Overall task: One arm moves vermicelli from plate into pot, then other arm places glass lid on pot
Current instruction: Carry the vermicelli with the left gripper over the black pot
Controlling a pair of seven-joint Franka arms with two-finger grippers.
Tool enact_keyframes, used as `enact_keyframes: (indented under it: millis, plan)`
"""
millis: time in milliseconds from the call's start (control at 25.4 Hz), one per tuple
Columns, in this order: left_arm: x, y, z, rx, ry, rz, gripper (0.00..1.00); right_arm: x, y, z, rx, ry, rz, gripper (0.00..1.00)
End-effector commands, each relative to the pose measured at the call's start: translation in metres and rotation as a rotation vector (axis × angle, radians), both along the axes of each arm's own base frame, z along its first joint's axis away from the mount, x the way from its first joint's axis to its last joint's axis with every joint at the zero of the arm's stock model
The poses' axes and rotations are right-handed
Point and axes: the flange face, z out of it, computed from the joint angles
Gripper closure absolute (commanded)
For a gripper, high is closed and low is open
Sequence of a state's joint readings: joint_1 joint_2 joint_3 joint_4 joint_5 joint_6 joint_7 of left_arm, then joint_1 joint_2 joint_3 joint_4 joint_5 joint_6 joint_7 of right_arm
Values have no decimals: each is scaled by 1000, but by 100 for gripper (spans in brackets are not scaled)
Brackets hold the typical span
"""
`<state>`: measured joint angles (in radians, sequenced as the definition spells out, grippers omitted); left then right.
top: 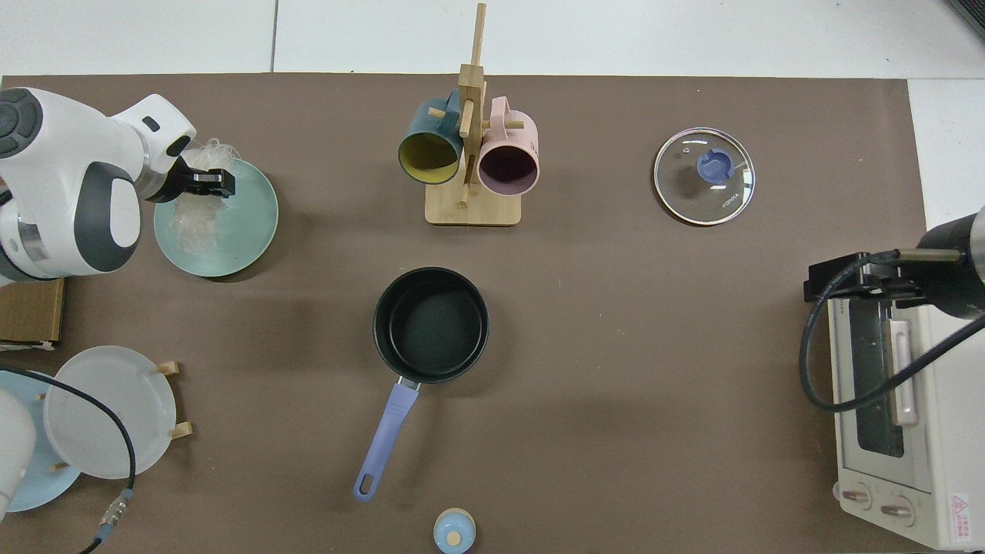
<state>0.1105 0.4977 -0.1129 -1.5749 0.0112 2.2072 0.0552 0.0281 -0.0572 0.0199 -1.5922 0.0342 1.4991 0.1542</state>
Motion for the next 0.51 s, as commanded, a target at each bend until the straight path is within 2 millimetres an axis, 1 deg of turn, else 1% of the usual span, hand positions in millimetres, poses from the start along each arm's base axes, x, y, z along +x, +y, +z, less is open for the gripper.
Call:
enact_keyframes:
  millis: [0, 39, 79, 236, 433, 472]
  plan:
    - [-28, -32, 45, -1, 83, -2, 100, 0, -3, 3, 29, 0, 5, 0]
    - [-33, -38, 50, -3, 99, 14, 100, 0, -3, 3, 29, 1, 5, 0]
    - [-39, -48, 55, -7, 112, 21, 100, 0, -3, 4, 29, -2, 5, 0]
    - [-64, -98, 66, -10, 135, 69, 100, 1, -3, 3, 29, 1, 5, 0]
    - [-98, -178, 61, -6, 149, 173, 100, 1, -3, 3, 29, 1, 5, 0]
    - [-102, -192, 62, -8, 147, 183, 100, 1, -3, 3, 29, 1, 3, 0]
